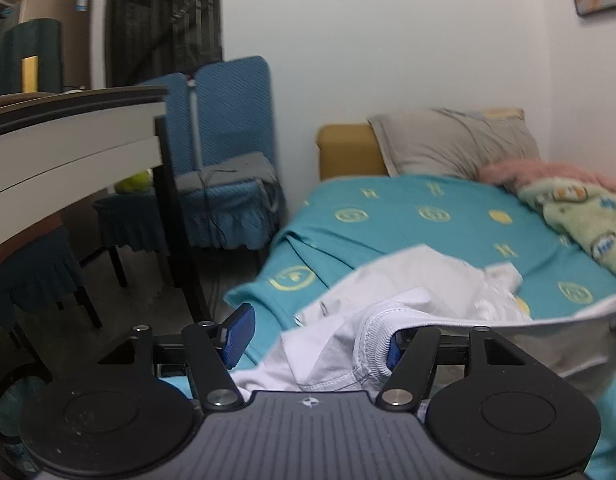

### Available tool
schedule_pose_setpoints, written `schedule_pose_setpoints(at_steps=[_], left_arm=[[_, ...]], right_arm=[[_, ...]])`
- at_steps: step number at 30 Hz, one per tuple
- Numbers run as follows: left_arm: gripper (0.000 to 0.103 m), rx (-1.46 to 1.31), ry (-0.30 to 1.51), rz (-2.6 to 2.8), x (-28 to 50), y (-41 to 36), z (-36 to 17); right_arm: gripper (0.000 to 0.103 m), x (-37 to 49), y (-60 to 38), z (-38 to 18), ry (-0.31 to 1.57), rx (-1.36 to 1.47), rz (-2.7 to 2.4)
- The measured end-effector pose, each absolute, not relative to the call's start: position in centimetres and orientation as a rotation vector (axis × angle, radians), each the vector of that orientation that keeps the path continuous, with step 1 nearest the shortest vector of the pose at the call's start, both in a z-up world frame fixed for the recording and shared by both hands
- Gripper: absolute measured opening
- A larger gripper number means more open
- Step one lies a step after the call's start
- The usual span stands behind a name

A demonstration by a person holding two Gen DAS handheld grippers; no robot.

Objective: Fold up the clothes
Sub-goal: 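Raise the T-shirt high with both tools to shake it out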

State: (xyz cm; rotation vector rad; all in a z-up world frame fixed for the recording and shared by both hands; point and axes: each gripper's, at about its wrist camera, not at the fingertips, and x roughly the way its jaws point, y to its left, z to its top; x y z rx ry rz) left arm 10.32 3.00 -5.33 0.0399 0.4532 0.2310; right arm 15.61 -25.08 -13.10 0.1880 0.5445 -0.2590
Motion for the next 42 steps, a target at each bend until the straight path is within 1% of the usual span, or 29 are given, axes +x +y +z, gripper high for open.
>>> schedule_pose_setpoints(at_steps=[3,5,11,13,16,23,29,33,37,40,42], left_arm=[[0.068,0.005,0.426,0.241,10.0,3.6,-4.7],[0.068,-0.022,0.403,0.233,9.5,4.0,-4.1],[0.07,-0.119,0.229,0.235,6.4,5.4,-0.2],[0.07,-0.14,0.178,0.238,5.5,5.9,1.8],[0.07,-0.143,0.08,0.25,3.8,6.5,5.8],[0.07,-0.14,-0.12,0.21,-1.5,7.5,19.0],[0.07,-0.112,-0.255,0.132,-8.3,6.9,31.1],[0.07,-0.092,-0.314,0.108,-13.7,5.8,37.9],[0.07,-0.061,-0.357,0.091,-18.8,4.1,43.6],[0.07,-0.056,-0.326,0.068,-20.1,3.3,46.1],[0.07,-0.082,-0.28,0.041,-19.5,3.2,46.4]], right_arm=[[0.09,15.5,-24.7,-13.1,0.543,0.18,-0.256],[0.09,15.0,-24.5,-12.3,0.501,0.165,-0.277],[0.09,11.4,-24.4,-6.3,0.308,0.199,-0.267],[0.09,10.2,-24.1,-3.1,0.247,0.191,-0.253],[0.09,8.4,-23.7,1.6,0.154,0.178,-0.232],[0.09,3.9,-22.8,13.0,-0.062,0.145,-0.186],[0.09,-3.8,-24.4,23.6,-0.233,0.155,-0.182],[0.09,-10.1,-25.5,29.3,-0.321,0.149,-0.177],[0.091,-16.0,-25.5,33.2,-0.369,0.135,-0.188],[0.092,-16.8,-26.1,33.8,-0.344,0.126,-0.194],[0.092,-16.3,-26.7,33.8,-0.305,0.128,-0.191]])
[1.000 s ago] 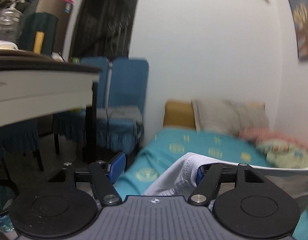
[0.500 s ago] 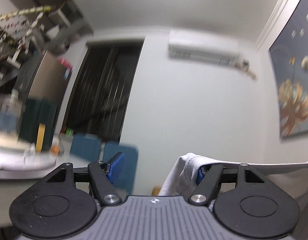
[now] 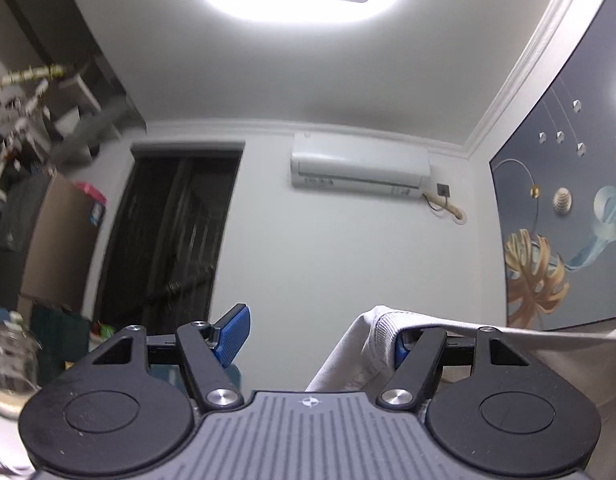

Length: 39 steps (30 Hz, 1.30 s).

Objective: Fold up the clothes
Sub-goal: 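Raise the T-shirt high with both tools to shake it out, then lower the T-shirt flat onto the bed with both tools and release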

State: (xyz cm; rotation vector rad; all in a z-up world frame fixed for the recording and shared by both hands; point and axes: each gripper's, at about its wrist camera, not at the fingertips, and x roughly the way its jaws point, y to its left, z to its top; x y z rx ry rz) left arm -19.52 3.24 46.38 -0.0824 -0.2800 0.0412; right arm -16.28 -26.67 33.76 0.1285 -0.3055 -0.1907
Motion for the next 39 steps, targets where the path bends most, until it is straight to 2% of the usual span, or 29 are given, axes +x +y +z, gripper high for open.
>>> schedule_pose_setpoints(at_steps=[3,7,12,19,24,29,35,39], left_arm=[[0.07,-0.067,-0.219,0.034,-16.7,2.9,45.1],[0.07,-0.048,-0.113,0.048,-8.8,2.8,40.7],[0.07,-0.066,0.002,0.058,4.4,4.2,33.9],[0.07,-0.06,0.117,0.082,24.3,4.1,25.0],[0.072,-0.041,0.219,0.082,40.0,2.4,15.0],[0.072,-0.022,0.409,0.057,54.2,0.6,1.2],[0.071,-0.032,0.666,0.046,62.7,-0.6,-13.5],[0.078,0.009,0.794,0.026,64.6,-0.9,-17.1]], right_arm=[[0.092,-13.5,-27.3,31.8,-0.207,0.147,-0.181],[0.092,-8.4,-27.8,28.1,-0.103,0.17,-0.171],[0.092,1.0,-27.8,23.5,-0.017,0.159,-0.153],[0.091,18.5,-26.4,16.8,0.079,0.141,-0.161],[0.091,31.6,-26.7,8.5,0.164,0.139,-0.214],[0.09,41.7,-28.2,-1.9,0.359,0.151,-0.205],[0.09,53.8,-30.0,-14.3,0.591,0.164,-0.193],[0.09,57.3,-30.5,-19.0,0.799,0.186,-0.12]])
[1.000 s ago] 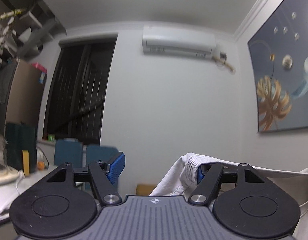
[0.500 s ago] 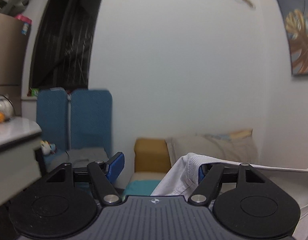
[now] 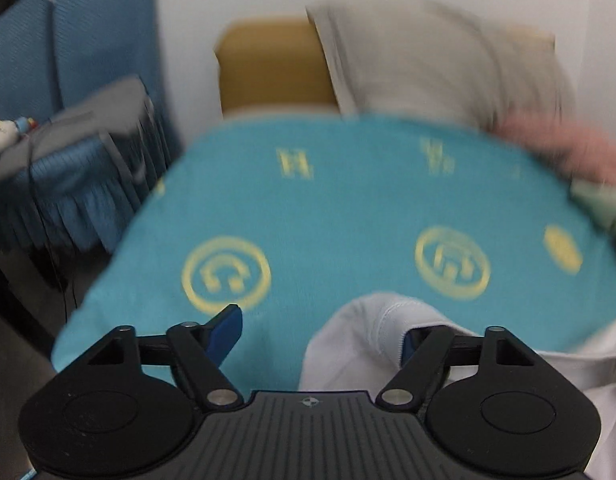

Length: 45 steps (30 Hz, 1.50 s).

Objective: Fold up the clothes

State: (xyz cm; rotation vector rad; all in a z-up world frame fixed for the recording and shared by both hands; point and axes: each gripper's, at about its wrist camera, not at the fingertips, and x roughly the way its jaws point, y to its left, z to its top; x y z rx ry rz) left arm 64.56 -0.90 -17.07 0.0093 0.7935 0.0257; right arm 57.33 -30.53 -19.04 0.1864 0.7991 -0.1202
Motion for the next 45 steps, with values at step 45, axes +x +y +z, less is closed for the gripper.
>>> schedule_pose_setpoints(at_steps=[45], left_arm=[[0.09,-0.603,0.75,0.171,26.9,12.1,-16.3]], right_arm=[[0.09,13.8,-28.9,-6.2,0.474,0.354,0.049]])
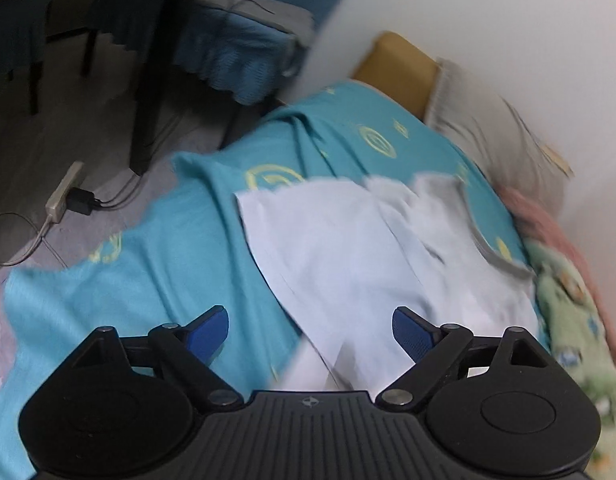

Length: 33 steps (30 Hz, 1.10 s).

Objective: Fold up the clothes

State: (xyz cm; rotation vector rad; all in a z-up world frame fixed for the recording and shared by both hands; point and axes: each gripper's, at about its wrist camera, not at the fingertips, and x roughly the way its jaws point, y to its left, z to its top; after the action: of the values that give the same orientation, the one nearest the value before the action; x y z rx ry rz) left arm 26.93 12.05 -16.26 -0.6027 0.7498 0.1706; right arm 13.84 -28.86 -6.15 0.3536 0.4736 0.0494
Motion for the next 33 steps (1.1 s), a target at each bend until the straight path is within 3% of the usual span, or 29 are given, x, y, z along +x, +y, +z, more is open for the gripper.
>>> schedule_pose_setpoints(at_steps=[7,10,16,20,33], left_arm=[[0.067,-0.582,0.698,0.23,31.3,14.6,-18.6],[0.052,-0.554,0.708,0.235,32.8,14.4,-19.4],[0.045,-0.426,0.749,0.192,34.8,13.8,-19.6],[0.004,-0.371,0.774,0.198,35.1,14.7,-19.2],[0.001,-0.314,0.617,0.137,35.2,17.5,-13.2]], right_arm=[[0.09,16.4,-29.6,-8.6,0.521,0.403,0.046],[0.09,17.8,-29.8,-9.7,0.552,0.426,0.04],[0.09,19.3,-30.3,-11.0,0.591,0.47,0.04],[0.09,19.2,-30.5,-11.1,0.6,0.488,0.038],[0.09,19.1,-30.4,-11.5,0.626,0.498,0.034]])
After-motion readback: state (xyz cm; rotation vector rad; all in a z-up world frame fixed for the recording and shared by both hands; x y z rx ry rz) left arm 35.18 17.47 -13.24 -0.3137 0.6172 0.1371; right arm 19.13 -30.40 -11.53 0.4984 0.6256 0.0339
